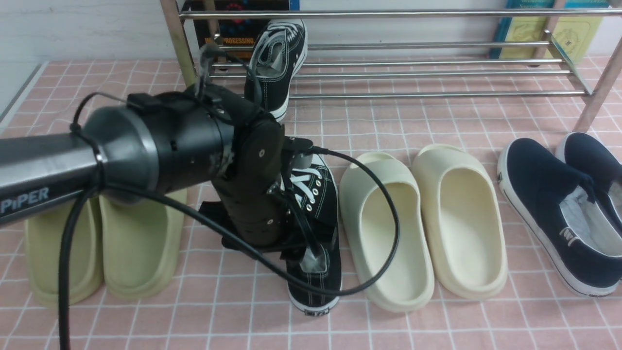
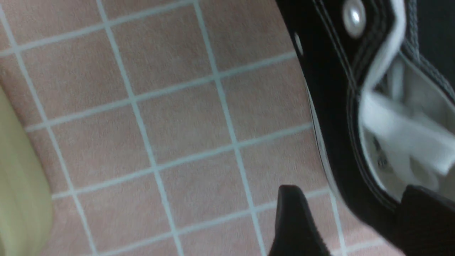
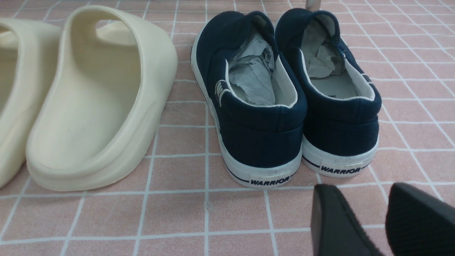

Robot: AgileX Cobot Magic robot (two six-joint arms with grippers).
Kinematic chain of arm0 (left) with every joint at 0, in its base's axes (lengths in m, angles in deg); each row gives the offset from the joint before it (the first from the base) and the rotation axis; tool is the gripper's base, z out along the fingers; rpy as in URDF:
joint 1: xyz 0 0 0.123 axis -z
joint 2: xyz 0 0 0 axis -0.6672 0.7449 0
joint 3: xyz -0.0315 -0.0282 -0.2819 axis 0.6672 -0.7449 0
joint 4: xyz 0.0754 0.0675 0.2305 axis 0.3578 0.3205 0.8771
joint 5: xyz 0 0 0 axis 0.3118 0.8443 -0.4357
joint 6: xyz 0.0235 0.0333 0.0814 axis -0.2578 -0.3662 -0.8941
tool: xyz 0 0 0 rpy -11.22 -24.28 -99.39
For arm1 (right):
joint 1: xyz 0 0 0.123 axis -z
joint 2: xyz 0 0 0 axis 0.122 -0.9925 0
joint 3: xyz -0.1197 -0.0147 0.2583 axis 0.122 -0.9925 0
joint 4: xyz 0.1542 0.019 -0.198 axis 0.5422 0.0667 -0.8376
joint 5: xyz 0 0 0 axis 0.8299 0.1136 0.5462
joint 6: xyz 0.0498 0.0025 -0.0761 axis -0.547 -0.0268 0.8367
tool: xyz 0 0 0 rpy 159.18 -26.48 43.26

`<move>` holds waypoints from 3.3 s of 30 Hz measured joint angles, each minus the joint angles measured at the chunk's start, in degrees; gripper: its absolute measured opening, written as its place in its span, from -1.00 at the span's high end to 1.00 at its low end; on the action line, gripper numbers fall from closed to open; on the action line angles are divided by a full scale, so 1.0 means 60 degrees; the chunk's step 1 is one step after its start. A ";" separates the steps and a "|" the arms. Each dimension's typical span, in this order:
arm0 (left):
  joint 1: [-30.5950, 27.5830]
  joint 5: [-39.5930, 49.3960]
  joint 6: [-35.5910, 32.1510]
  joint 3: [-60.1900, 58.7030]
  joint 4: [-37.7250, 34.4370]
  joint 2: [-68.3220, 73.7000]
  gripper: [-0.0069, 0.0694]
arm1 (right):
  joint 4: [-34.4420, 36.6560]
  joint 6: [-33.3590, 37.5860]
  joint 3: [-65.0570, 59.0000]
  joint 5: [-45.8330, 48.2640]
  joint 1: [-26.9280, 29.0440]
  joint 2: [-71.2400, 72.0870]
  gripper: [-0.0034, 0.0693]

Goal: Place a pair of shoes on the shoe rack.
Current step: Use the left arm to grab the shoe closest to it, then use the left arm to put a shoe into the shoe rack

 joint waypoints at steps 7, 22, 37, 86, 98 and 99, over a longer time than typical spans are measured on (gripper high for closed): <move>0.0000 -0.0899 0.0772 0.0000 0.0192 0.0850 0.15 | 0.0000 0.0000 0.0000 0.0000 0.0000 0.0000 0.25; -0.0433 -0.0140 0.0913 0.1267 -0.0190 -0.0291 0.78 | 0.0000 0.0000 0.0000 0.0000 0.0000 0.0000 0.25; -0.1692 -0.0385 0.0280 0.4530 -0.0890 0.1707 0.78 | 0.0000 0.0000 0.0000 0.0000 0.0000 0.0000 0.25; -0.1471 0.2322 -0.2869 0.9316 -0.0110 0.4965 0.81 | 0.0000 0.0000 0.0000 0.0000 0.0000 0.0004 0.25; -0.1426 0.0299 -0.1688 0.9217 0.0117 0.5410 0.81 | 0.0000 0.0000 0.0000 0.0000 0.0000 0.0004 0.25; -0.1426 0.0245 -0.1679 0.9217 0.0181 0.5410 0.81 | 0.0000 0.0000 0.0000 0.0000 0.0000 0.0004 0.25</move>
